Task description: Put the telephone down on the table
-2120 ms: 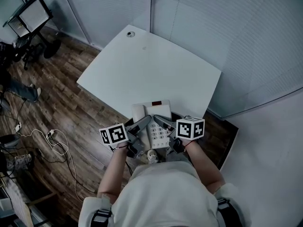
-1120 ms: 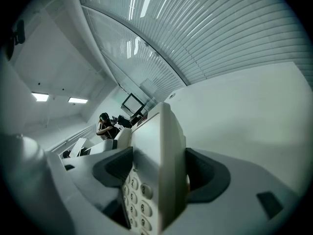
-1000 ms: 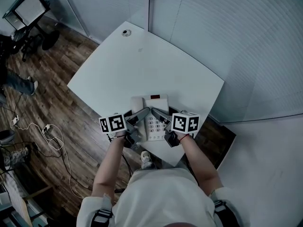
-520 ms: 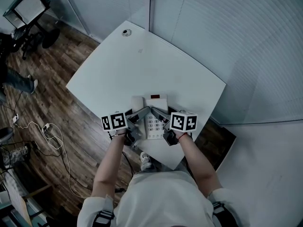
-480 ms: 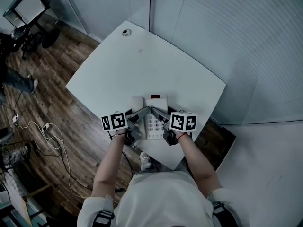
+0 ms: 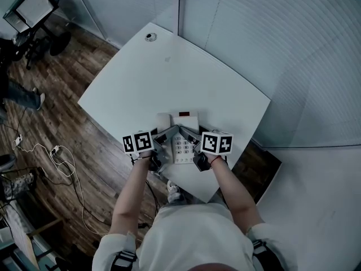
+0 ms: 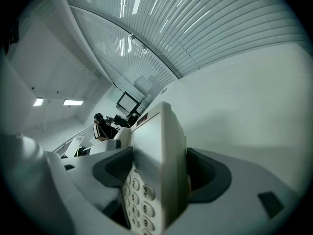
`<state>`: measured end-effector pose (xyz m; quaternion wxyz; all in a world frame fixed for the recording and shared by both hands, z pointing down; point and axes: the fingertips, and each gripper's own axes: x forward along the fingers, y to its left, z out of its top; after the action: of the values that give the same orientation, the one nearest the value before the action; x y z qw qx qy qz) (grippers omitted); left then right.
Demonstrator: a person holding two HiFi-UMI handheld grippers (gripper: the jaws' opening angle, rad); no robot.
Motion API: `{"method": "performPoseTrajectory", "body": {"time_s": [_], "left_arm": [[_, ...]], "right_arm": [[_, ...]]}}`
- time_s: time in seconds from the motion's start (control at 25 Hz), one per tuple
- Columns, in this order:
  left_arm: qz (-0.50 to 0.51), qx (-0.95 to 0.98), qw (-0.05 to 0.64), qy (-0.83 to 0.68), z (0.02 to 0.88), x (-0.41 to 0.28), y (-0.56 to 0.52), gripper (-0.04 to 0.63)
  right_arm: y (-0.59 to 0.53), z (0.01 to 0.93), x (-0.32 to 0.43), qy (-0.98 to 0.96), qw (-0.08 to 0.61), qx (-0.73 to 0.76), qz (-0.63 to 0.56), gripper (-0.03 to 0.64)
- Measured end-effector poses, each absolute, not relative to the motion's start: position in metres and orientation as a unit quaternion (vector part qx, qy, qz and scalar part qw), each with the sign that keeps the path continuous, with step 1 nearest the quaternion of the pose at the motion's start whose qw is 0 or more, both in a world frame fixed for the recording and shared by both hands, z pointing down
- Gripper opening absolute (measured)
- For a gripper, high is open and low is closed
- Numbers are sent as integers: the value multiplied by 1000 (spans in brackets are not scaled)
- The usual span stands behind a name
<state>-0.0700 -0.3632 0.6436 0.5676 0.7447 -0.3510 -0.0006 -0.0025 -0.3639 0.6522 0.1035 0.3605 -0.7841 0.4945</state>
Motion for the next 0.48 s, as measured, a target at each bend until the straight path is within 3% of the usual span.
{"method": "performPoseTrajectory", "body": {"time_s": [0.48], "left_arm": [[15, 743, 558, -369, 651, -72, -364, 423]], "right_arm": [[-363, 661, -2, -779, 91, 364, 502, 341]]}}
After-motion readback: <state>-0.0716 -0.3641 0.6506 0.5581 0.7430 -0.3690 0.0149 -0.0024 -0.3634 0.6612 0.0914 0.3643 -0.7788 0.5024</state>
